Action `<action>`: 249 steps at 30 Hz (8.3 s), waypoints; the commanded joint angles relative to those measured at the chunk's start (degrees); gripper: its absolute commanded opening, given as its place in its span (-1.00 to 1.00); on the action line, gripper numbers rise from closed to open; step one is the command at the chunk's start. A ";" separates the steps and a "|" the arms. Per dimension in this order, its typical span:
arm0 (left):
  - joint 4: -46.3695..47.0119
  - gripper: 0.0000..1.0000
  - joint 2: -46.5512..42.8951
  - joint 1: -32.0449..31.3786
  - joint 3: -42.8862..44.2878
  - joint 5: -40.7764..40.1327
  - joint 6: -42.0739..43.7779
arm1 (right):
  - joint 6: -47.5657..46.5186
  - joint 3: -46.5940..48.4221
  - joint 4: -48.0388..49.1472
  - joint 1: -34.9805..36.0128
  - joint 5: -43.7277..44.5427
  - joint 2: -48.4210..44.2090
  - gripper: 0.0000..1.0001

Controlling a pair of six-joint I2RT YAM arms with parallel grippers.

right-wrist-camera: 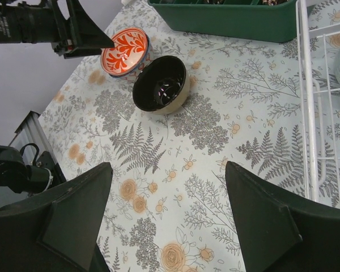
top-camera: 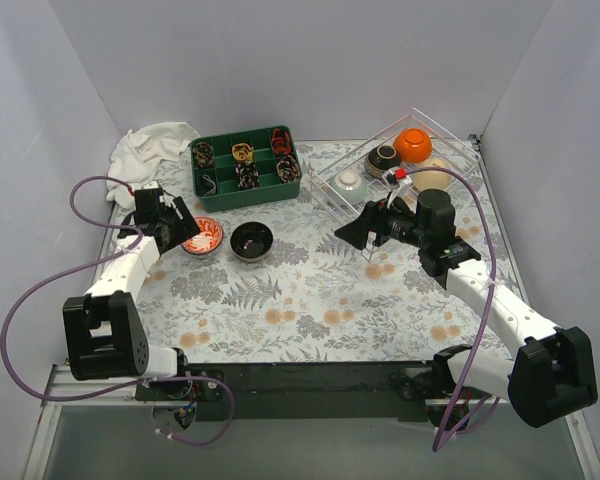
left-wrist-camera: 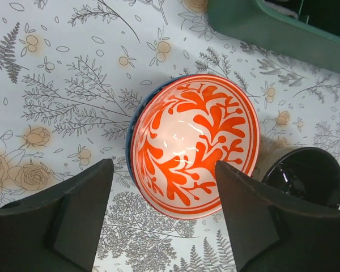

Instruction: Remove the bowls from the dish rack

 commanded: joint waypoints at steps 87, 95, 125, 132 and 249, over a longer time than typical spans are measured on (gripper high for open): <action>13.34 0.96 -26.99 -16.00 -13.17 9.39 6.28 | 27.04 32.58 4.35 -14.42 2.44 54.79 0.86; 13.43 0.96 -27.08 -16.00 -13.17 9.57 6.20 | 26.61 31.79 6.28 -14.42 2.26 51.89 0.36; 13.43 0.96 -27.17 -16.00 -13.17 10.10 6.37 | 4.20 31.71 -5.14 -14.95 6.92 38.35 -0.48; 13.34 0.96 -27.26 -16.00 -13.25 10.27 6.28 | -2.22 32.50 -8.21 -14.77 6.74 35.37 -0.48; -2.39 -1.00 -2.91 -30.59 12.93 15.21 -8.40 | -119.47 -8.90 87.67 63.19 89.97 35.01 0.66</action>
